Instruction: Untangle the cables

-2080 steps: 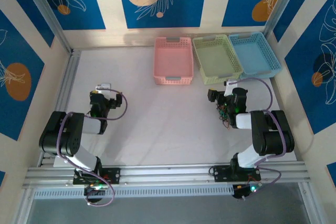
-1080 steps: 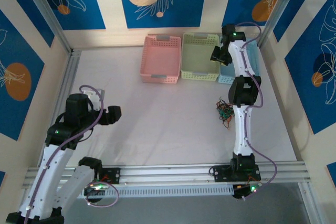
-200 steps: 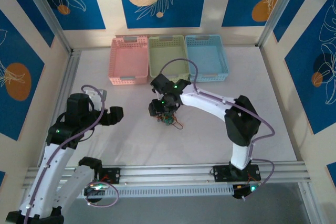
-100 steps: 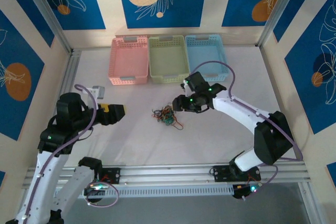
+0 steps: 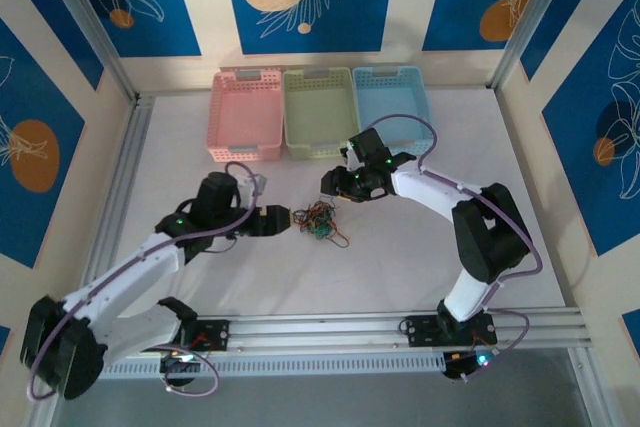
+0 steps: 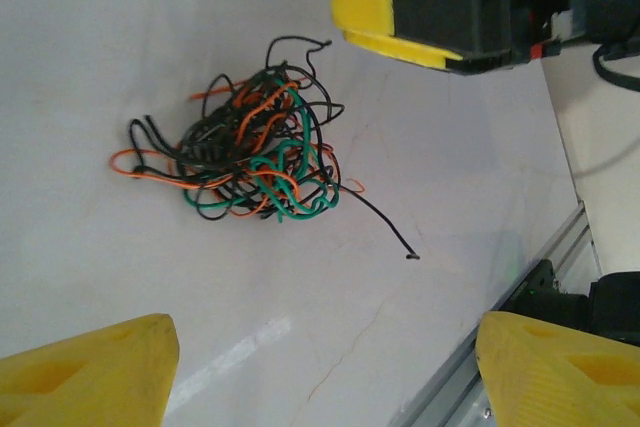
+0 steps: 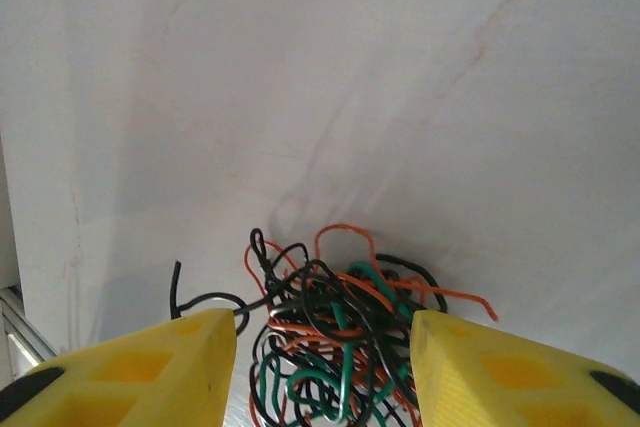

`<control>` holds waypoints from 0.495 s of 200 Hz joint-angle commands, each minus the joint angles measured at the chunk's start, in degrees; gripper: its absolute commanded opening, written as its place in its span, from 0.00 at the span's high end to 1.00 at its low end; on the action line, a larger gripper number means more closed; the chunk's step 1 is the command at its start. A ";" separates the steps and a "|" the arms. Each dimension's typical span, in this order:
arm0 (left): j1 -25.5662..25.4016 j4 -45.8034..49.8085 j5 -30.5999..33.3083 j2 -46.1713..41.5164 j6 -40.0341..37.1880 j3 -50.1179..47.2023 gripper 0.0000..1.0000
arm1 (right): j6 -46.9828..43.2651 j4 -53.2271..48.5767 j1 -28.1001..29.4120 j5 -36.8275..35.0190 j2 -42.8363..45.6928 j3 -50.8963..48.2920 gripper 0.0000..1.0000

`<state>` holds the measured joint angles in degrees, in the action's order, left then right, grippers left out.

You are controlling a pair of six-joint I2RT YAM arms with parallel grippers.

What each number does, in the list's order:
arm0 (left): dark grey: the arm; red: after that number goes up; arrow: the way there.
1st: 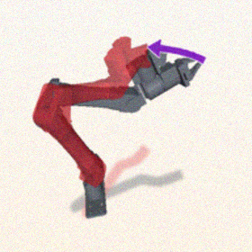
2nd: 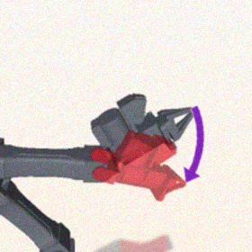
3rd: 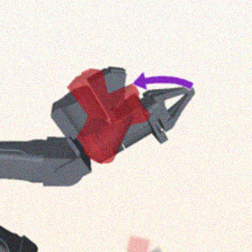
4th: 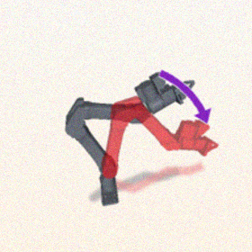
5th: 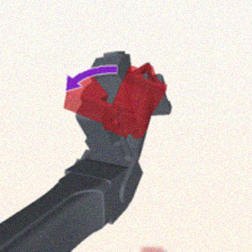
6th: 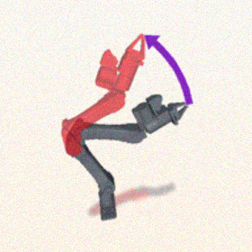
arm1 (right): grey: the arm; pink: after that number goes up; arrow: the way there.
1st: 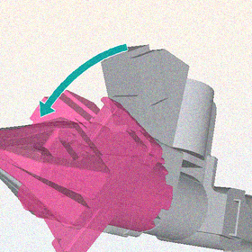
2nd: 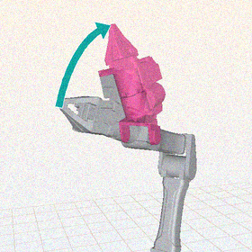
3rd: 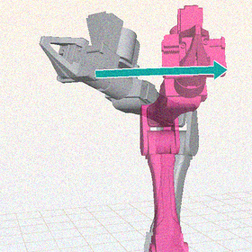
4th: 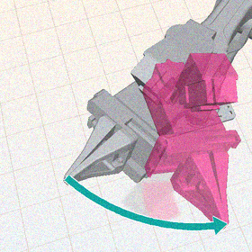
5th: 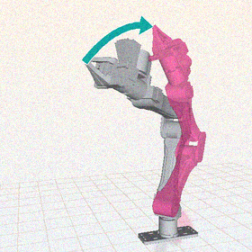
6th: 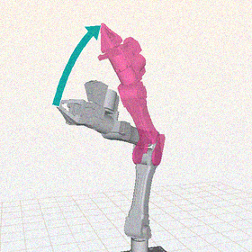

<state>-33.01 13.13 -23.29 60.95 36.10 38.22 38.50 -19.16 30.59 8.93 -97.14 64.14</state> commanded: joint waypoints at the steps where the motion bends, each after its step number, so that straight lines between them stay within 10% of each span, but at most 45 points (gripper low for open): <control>1: -2.74 -10.98 3.37 5.19 1.93 -0.85 0.22 | 2.20 2.71 2.03 1.34 -1.94 1.73 0.51; 99: -2.93 -26.66 8.26 23.69 6.00 -1.19 0.35 | 1.21 5.90 3.88 -2.49 -4.34 0.84 0.68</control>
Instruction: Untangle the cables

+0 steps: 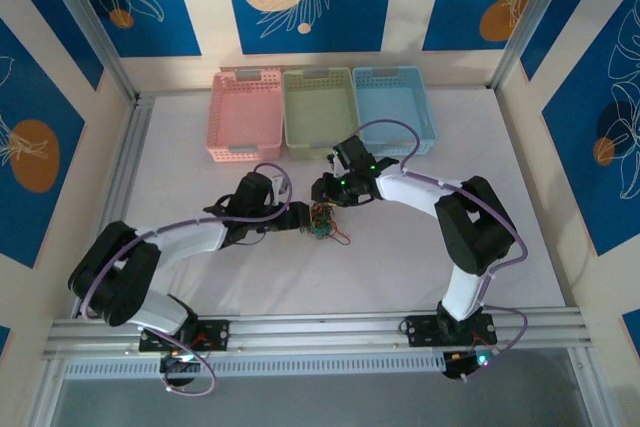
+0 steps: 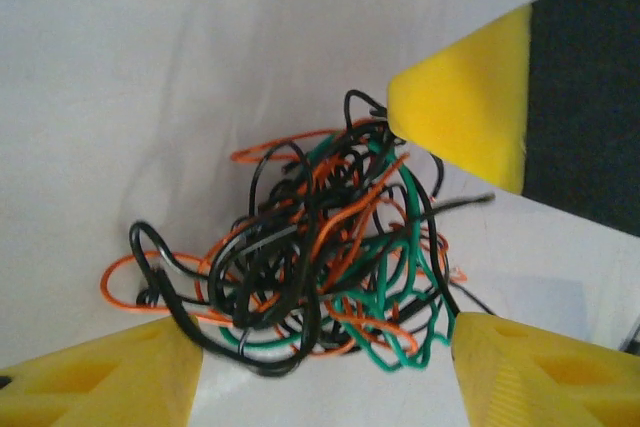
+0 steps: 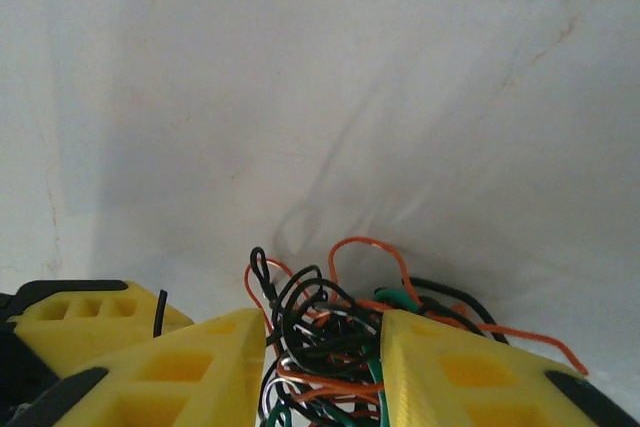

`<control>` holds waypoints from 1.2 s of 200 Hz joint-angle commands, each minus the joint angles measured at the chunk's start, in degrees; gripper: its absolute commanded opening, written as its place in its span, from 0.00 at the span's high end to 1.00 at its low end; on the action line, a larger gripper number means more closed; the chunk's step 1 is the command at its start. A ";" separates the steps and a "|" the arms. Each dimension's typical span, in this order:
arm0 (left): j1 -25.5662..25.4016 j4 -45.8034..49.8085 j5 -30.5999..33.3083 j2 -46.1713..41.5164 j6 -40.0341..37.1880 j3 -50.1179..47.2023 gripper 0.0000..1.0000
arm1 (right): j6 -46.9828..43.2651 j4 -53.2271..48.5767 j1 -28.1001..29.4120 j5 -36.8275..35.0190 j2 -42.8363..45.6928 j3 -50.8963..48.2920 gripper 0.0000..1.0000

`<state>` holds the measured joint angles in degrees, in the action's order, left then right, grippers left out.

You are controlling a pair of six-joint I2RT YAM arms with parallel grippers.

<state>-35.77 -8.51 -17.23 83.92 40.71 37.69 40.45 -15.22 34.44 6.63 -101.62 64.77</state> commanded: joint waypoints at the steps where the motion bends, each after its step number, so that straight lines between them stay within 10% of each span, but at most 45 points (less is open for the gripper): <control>1: -0.13 -5.02 2.34 0.68 1.39 -0.68 0.35 | -0.77 2.00 0.02 -0.16 0.12 0.19 0.68; 88: -0.15 -2.49 3.55 2.66 -1.43 2.07 0.67 | -1.55 7.70 0.33 -0.04 4.09 -5.67 0.85; 134: -0.08 1.33 5.52 -0.65 -3.53 1.85 1.00 | -1.77 11.84 0.46 -0.51 8.40 -10.05 0.83; 240: 0.18 10.92 0.61 -11.10 -12.98 3.61 1.00 | -7.84 16.62 -3.45 8.08 24.45 -21.18 0.46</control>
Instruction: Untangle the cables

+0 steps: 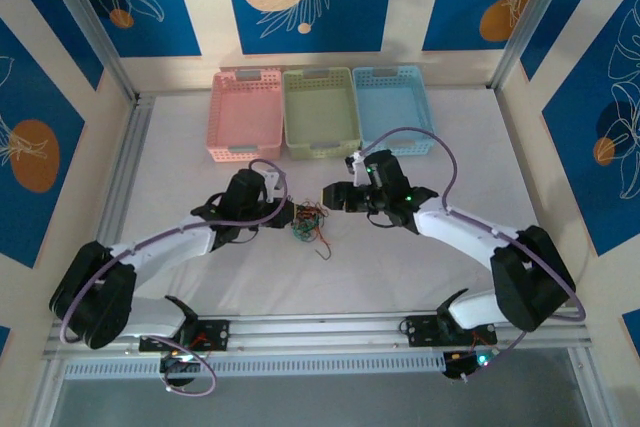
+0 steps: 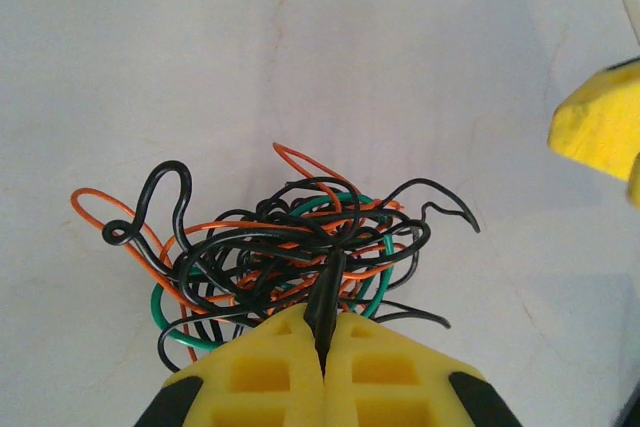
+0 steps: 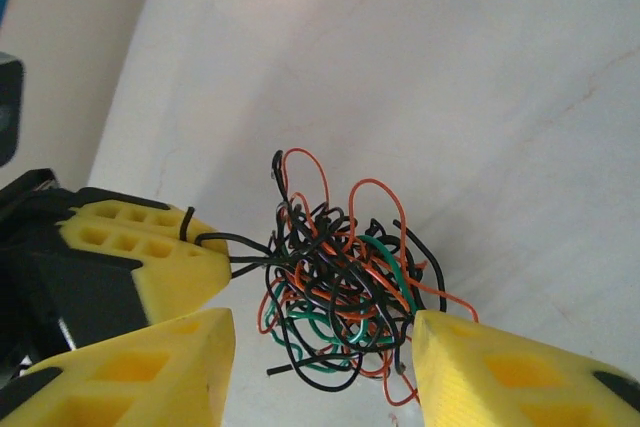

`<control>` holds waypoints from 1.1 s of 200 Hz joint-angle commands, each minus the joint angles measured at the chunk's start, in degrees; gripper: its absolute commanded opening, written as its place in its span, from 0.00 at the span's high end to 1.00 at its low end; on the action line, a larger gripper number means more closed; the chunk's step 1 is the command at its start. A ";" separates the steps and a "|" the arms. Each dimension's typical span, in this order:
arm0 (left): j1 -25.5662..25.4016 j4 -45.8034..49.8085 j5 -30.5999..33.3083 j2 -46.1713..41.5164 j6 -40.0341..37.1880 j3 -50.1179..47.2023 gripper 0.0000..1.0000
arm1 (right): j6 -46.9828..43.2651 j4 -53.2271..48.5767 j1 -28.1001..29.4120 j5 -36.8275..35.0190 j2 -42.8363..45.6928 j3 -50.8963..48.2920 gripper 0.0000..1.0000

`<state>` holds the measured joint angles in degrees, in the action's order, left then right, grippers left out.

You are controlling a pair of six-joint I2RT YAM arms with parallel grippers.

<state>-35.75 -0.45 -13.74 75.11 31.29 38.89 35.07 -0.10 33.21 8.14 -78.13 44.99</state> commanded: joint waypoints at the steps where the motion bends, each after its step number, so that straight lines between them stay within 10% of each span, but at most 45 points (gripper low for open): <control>1: 0.15 2.97 -2.93 -2.40 -3.58 2.46 1.00 | -2.55 1.46 -2.29 6.86 0.87 -1.40 0.45; 220: 0.18 8.74 0.10 -3.75 -6.62 4.68 1.00 | -6.93 -13.89 0.41 12.06 -15.03 12.92 0.61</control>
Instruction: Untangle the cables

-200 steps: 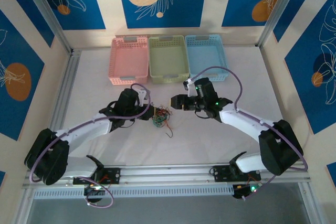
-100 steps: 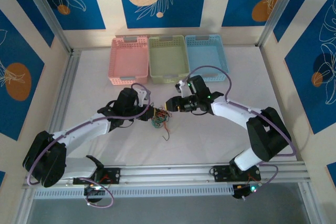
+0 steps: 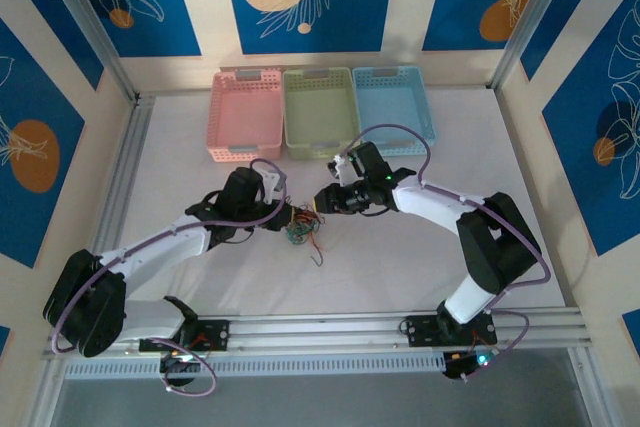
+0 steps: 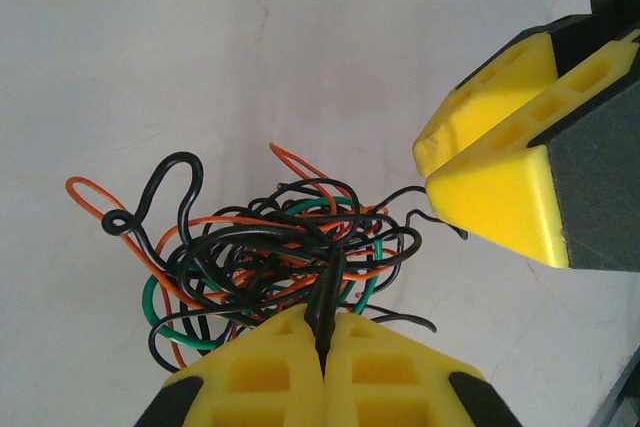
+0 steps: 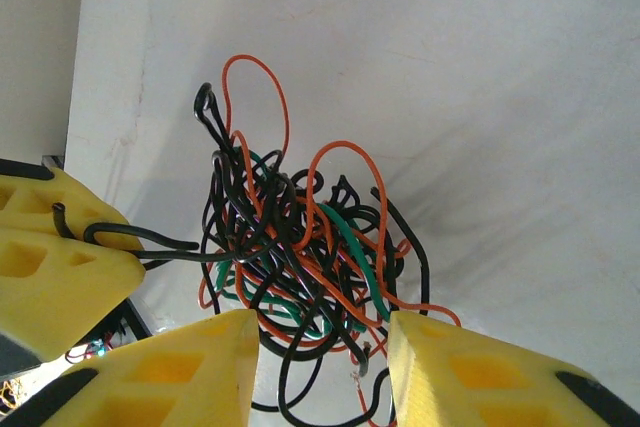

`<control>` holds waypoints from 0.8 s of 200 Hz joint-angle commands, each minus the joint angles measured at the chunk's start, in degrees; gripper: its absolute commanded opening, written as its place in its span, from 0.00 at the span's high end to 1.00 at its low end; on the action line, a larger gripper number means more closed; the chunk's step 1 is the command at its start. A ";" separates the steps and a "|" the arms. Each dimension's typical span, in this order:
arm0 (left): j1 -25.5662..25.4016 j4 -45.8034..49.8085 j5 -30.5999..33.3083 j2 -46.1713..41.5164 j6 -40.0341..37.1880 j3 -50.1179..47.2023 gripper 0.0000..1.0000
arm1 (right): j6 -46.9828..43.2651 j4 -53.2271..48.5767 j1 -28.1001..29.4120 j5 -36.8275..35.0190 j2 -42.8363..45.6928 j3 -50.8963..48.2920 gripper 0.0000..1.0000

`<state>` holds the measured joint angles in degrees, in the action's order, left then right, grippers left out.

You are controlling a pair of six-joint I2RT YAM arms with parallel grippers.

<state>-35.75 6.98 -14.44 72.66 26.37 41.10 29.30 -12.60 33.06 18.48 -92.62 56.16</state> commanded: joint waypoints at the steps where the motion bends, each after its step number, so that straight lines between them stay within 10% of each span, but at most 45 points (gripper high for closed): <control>1: 0.17 1.30 0.85 -1.30 -1.69 2.48 1.00 | -1.17 -1.38 0.54 1.73 -0.54 1.80 0.61; 160: 0.23 1.53 0.75 -1.40 -1.44 3.11 1.00 | -2.62 -5.15 2.54 -0.02 -3.35 5.25 0.72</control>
<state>-35.75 8.23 -13.85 72.66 26.35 42.02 27.75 -15.97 35.27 18.22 -94.48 59.61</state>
